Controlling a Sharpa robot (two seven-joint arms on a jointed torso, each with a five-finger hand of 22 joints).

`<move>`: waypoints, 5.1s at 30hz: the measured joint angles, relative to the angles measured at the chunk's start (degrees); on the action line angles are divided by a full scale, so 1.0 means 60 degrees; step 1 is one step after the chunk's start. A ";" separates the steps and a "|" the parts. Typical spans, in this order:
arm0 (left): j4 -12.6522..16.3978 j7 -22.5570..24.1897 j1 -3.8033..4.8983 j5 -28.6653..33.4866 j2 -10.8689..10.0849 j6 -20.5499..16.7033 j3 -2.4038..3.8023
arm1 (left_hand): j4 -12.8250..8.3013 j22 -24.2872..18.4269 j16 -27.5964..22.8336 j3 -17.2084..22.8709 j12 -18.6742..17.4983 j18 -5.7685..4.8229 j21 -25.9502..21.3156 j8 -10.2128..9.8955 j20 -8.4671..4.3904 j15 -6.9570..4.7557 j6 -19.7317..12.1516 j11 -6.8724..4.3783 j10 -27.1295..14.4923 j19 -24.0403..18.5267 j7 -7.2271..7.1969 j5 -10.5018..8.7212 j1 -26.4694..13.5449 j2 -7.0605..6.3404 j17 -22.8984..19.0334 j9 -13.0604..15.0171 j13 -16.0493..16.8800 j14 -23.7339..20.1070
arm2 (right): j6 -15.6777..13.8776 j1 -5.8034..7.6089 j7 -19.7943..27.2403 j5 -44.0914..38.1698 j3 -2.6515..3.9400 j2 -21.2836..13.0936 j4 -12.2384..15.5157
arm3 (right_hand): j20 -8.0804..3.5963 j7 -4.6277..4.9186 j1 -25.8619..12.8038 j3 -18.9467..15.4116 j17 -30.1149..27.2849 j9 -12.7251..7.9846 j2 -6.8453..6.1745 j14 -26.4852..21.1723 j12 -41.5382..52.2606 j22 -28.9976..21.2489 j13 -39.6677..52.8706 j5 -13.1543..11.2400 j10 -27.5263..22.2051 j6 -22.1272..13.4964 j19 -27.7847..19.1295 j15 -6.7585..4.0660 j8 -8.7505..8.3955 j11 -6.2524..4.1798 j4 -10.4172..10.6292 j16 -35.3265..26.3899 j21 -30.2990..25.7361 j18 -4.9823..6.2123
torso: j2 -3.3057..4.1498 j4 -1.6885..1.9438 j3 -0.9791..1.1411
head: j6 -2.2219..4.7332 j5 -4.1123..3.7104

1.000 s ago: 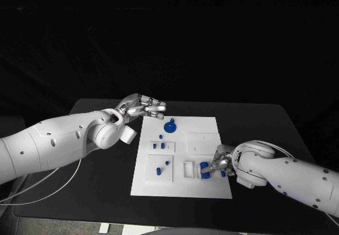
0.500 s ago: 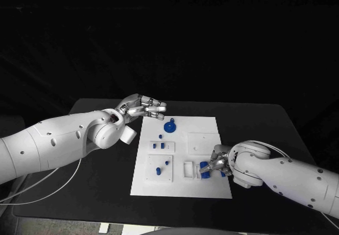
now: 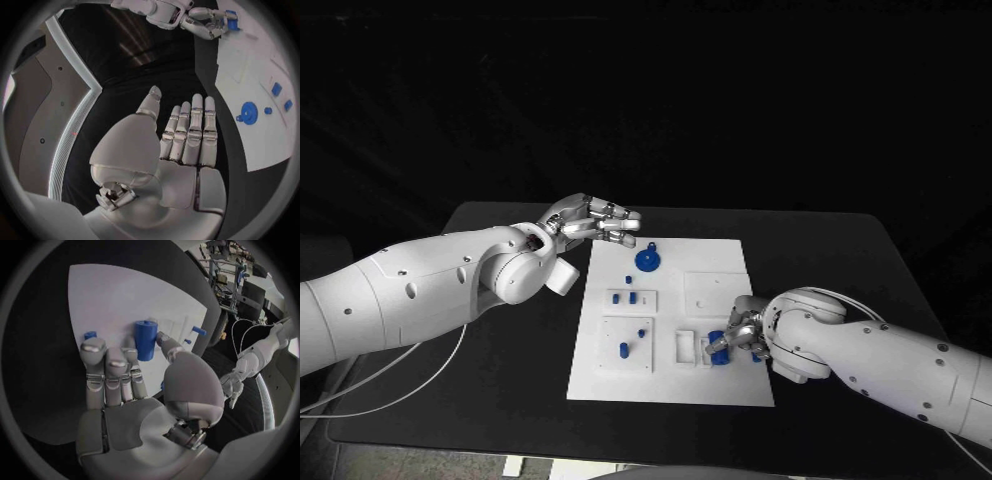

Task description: Assemble the parts on the task board

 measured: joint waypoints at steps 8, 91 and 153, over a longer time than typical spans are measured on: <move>-0.0015 -0.0050 0.0000 -0.0014 0.0013 0.0049 -0.0001 | 0.0000 -0.0026 0.0000 0.0000 0.0000 0.0000 0.0031 0.0000 0.0000 0.0000 -0.0024 -0.0022 -0.0022 0.0000 0.0024 0.0000 0.0000 0.0000 0.0004 0.0000 0.0000 0.0000 | -0.0101 -0.0012 0.0052 0.0038 -0.0060 0.0059 -0.0096 | 0.0070 0.0040 -0.0070 -0.0118 -0.0012 0.1923 -0.0103 -0.0004 -0.0155 -0.0001 -0.0193 0.0960 -0.0138 -0.0173 0.0000 0.0005 0.0000 0.0001 -0.0118 -0.0072 -0.0132 0.0097 | 0.0002 -0.0005 -0.0001 | -0.0007 -0.0005; -0.0120 -0.0298 0.0000 -0.0164 0.0074 0.0370 -0.0014 | 0.0093 -0.0336 0.0000 0.0038 0.0000 0.0000 0.0188 0.0000 0.0000 -0.0001 -0.0101 -0.0001 -0.0068 -0.0001 0.0034 0.0000 -0.0038 -0.0038 0.0023 0.0001 -0.0001 -0.0070 | -0.1011 0.0117 -0.0020 0.1811 -0.0049 0.0307 0.0467 | -0.0002 -0.0418 -0.0003 -0.0133 0.0313 -0.5305 0.0128 0.0073 0.0148 0.0004 -0.0088 -0.1677 0.0281 0.0597 0.0000 -0.0110 0.0005 -0.0340 0.0621 0.0053 0.0396 0.0230 | 0.0016 -0.0005 0.0000 | -0.0071 0.0116; -0.0169 -0.0424 0.0001 -0.0213 0.0061 0.0487 -0.0034 | 0.0120 -0.0462 0.0000 0.0010 0.0000 0.0000 0.0271 0.0000 0.0000 0.0000 -0.0101 -0.0002 -0.0067 -0.0001 0.0034 0.0000 -0.0037 -0.0038 0.0028 0.0001 -0.0001 -0.0070 | -0.0270 0.0096 0.0176 0.1157 -0.0065 -0.0417 0.1386 | -0.0002 -0.0363 0.0583 -0.1490 0.0373 -0.5268 0.0405 0.0099 0.0113 -0.0001 -0.0115 -0.2116 0.0276 0.0610 0.0000 -0.0134 -0.0031 -0.0271 0.0989 -0.0064 0.0339 0.0226 | 0.0018 -0.0005 0.0006 | -0.0122 0.0134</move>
